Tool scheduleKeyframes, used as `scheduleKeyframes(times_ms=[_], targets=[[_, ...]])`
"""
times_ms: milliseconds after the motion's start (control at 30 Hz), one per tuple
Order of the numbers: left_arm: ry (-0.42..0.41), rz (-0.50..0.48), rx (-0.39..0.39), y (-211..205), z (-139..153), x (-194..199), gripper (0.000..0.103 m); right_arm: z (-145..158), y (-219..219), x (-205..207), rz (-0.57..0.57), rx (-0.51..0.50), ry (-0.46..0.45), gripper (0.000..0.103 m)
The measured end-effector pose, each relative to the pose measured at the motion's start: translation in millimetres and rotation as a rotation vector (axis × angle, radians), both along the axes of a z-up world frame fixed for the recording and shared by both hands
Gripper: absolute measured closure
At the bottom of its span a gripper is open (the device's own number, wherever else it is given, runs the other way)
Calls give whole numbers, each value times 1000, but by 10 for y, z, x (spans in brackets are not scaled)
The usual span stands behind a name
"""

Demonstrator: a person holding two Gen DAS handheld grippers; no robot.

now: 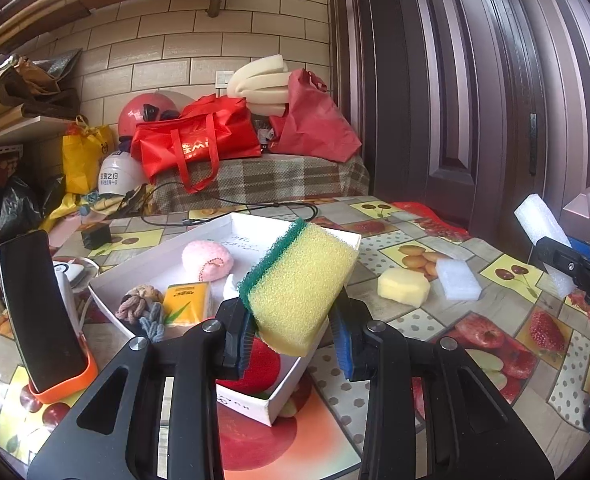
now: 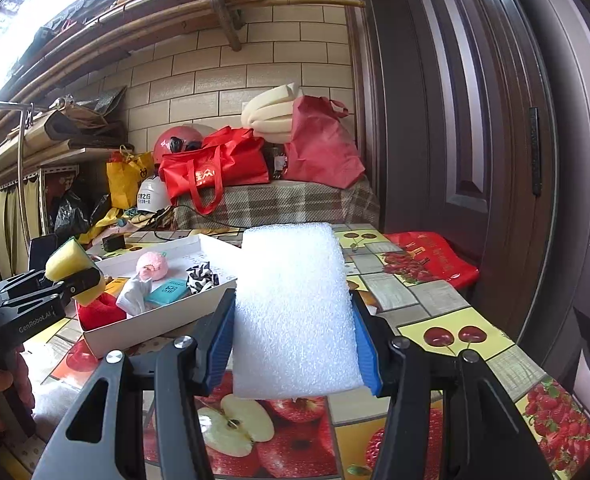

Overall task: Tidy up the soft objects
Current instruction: 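Carry the yellow sponge and white foam pad over the white box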

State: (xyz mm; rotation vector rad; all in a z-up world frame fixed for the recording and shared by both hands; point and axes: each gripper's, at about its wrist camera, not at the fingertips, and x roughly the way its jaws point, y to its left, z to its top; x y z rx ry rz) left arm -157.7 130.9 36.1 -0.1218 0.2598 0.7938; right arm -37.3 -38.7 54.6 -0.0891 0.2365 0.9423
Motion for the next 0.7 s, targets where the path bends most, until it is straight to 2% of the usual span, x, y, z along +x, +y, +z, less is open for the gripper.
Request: scheduleKeyframes(times_ms=[700], targets=[[5,81,-3,178,-13,-151,70,-110,637,-191,78,-72,81,50]])
